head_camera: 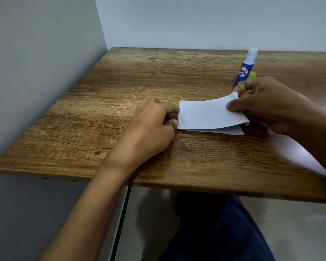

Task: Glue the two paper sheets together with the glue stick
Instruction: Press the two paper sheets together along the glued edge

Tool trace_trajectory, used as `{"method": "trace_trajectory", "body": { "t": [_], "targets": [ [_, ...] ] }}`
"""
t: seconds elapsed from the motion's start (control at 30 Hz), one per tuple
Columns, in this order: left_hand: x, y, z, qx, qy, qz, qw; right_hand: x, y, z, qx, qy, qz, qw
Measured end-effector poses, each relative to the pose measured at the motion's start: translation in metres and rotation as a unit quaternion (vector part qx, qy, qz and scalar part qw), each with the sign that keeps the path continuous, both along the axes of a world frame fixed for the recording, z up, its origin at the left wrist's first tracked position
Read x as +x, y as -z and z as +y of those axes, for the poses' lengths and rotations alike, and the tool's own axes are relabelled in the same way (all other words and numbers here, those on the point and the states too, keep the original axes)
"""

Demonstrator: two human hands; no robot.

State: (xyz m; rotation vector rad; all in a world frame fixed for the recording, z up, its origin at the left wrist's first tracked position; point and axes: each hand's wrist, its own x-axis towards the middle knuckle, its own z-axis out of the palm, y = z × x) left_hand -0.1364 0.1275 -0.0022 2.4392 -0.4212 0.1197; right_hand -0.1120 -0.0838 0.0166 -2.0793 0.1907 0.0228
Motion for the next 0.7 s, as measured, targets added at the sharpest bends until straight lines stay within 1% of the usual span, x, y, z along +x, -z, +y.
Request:
{"method": "trace_trajectory", "body": {
  "t": [0.13, 0.33, 0.7],
  "targets": [
    [0.006, -0.002, -0.002, 0.016, 0.003, 0.007, 1.0, 0.001, 0.001, 0.0, 0.0, 0.0, -0.006, 1.0],
    [0.012, -0.005, -0.004, 0.062, 0.025, -0.004, 0.998, 0.001, 0.002, -0.001, -0.003, -0.002, -0.009, 1.0],
    [0.02, -0.005, -0.006, 0.117, 0.044, -0.009, 0.992, 0.003, 0.004, -0.001, 0.007, 0.003, -0.011, 1.0]
  ]
}}
